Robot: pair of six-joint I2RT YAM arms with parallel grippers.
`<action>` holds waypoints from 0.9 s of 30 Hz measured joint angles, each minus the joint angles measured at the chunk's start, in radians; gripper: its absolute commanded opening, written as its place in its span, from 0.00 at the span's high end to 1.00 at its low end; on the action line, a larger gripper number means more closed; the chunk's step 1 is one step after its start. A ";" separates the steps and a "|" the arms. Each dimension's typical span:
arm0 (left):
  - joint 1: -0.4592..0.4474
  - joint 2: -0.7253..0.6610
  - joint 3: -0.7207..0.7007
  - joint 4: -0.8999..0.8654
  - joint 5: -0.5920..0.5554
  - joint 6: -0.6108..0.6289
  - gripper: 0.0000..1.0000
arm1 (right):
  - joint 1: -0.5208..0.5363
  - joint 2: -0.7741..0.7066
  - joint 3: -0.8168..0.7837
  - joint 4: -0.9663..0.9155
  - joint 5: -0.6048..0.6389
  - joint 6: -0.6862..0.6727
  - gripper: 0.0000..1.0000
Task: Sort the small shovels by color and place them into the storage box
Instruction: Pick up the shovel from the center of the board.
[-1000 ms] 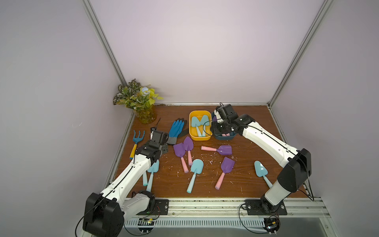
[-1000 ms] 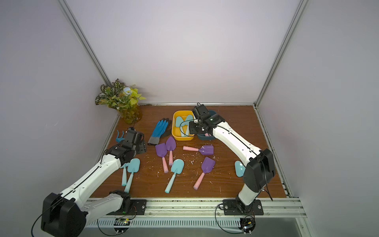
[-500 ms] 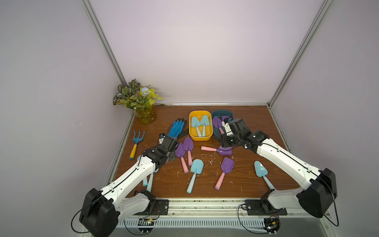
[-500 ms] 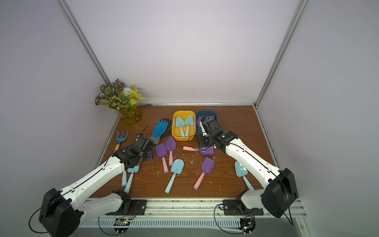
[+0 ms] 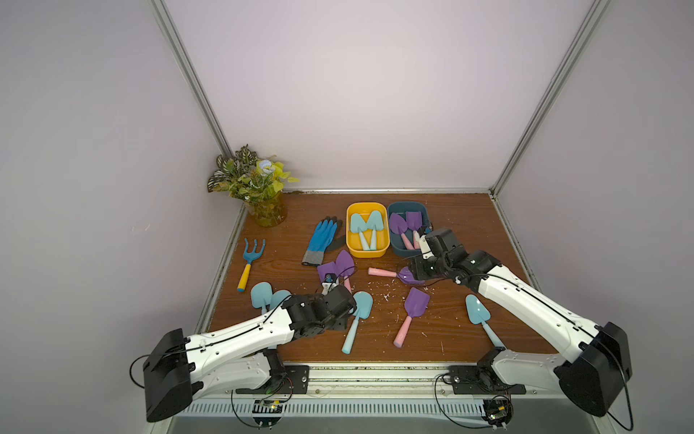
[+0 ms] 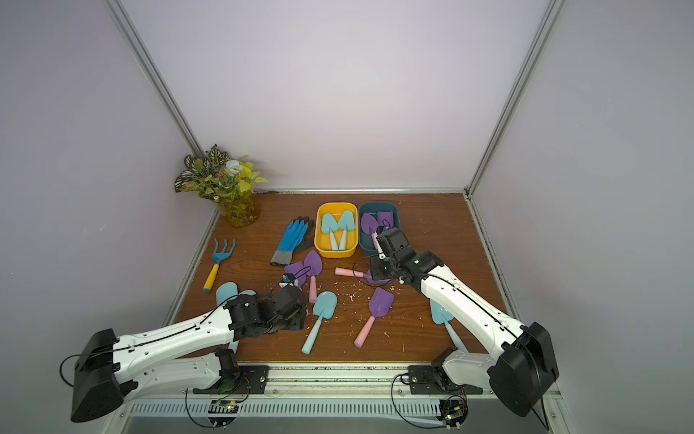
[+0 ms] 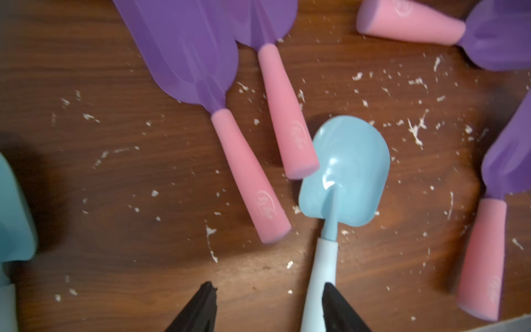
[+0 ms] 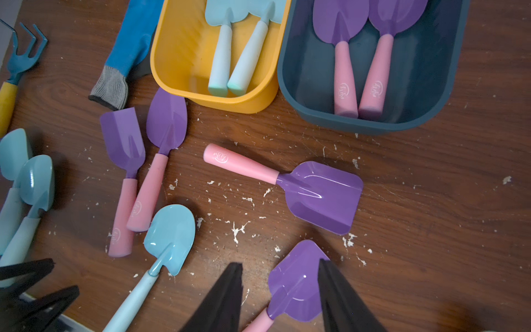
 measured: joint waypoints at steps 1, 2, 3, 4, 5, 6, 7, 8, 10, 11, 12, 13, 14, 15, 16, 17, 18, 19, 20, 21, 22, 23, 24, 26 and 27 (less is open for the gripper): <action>-0.026 0.003 -0.002 -0.001 0.004 -0.012 0.38 | 0.000 -0.002 0.000 -0.005 0.003 0.003 0.51; -0.045 0.010 -0.004 0.000 0.008 -0.020 0.38 | 0.000 -0.002 0.000 -0.011 0.008 0.007 0.51; -0.063 0.020 -0.005 0.000 0.012 -0.027 0.38 | 0.000 -0.003 0.000 -0.018 0.015 0.013 0.51; -0.079 0.035 -0.006 0.000 0.016 -0.032 0.38 | 0.000 -0.006 0.000 -0.024 0.020 0.020 0.51; -0.089 0.050 -0.006 0.000 0.017 -0.034 0.38 | 0.000 -0.011 -0.003 -0.024 0.023 0.028 0.51; -0.098 0.068 -0.006 0.000 0.017 -0.034 0.38 | 0.000 -0.021 -0.009 -0.023 0.026 0.037 0.51; -0.104 0.087 -0.006 0.000 0.018 -0.034 0.38 | 0.000 -0.037 -0.018 -0.022 0.027 0.046 0.51; -0.107 0.103 -0.006 0.000 0.017 -0.033 0.38 | 0.000 -0.051 -0.026 -0.023 0.029 0.054 0.51; -0.114 0.142 -0.005 0.000 0.018 -0.032 0.37 | 0.000 -0.078 -0.037 -0.025 0.037 0.068 0.51; -0.116 0.162 -0.005 0.000 0.017 -0.032 0.38 | 0.000 -0.085 -0.037 -0.026 0.043 0.071 0.51; -0.120 0.181 -0.002 0.000 0.017 -0.032 0.37 | 0.000 -0.087 -0.037 -0.025 0.044 0.074 0.51; -0.125 0.198 0.002 -0.001 0.017 -0.032 0.37 | 0.000 -0.086 -0.037 -0.025 0.045 0.076 0.51; -0.130 0.217 0.007 -0.001 0.017 -0.032 0.37 | 0.000 -0.083 -0.037 -0.026 0.044 0.077 0.51; -0.134 0.235 0.014 0.000 0.017 -0.032 0.37 | -0.001 -0.079 -0.037 -0.026 0.045 0.078 0.51; -0.137 0.251 0.020 0.001 0.017 -0.032 0.37 | -0.001 -0.074 -0.037 -0.026 0.045 0.078 0.51; -0.141 0.269 0.026 0.001 0.017 -0.032 0.37 | 0.000 -0.069 -0.037 -0.026 0.045 0.078 0.51; -0.145 0.287 0.030 0.002 0.018 -0.031 0.37 | -0.001 -0.065 -0.037 -0.026 0.045 0.078 0.51; -0.149 0.302 0.032 0.001 0.017 -0.031 0.37 | -0.001 -0.061 -0.037 -0.027 0.045 0.078 0.51; -0.153 0.318 0.036 0.001 0.018 -0.029 0.37 | 0.000 -0.060 -0.037 -0.026 0.045 0.078 0.51; -0.158 0.333 0.040 0.000 0.018 -0.028 0.37 | -0.001 -0.060 -0.037 -0.026 0.047 0.078 0.51; -0.162 0.344 0.045 0.000 0.018 -0.028 0.37 | -0.001 -0.060 -0.037 -0.026 0.048 0.078 0.51; -0.167 0.357 0.051 0.000 0.018 -0.028 0.37 | -0.001 -0.060 -0.037 -0.026 0.049 0.078 0.51; -0.171 0.365 0.058 0.000 0.018 -0.028 0.37 | -0.001 -0.060 -0.037 -0.026 0.051 0.078 0.51; -0.178 0.371 0.067 0.001 0.018 -0.028 0.37 | -0.001 -0.060 -0.037 -0.026 0.052 0.078 0.51; -0.182 0.370 0.070 0.000 0.018 -0.029 0.37 | -0.001 -0.060 -0.037 -0.026 0.052 0.078 0.51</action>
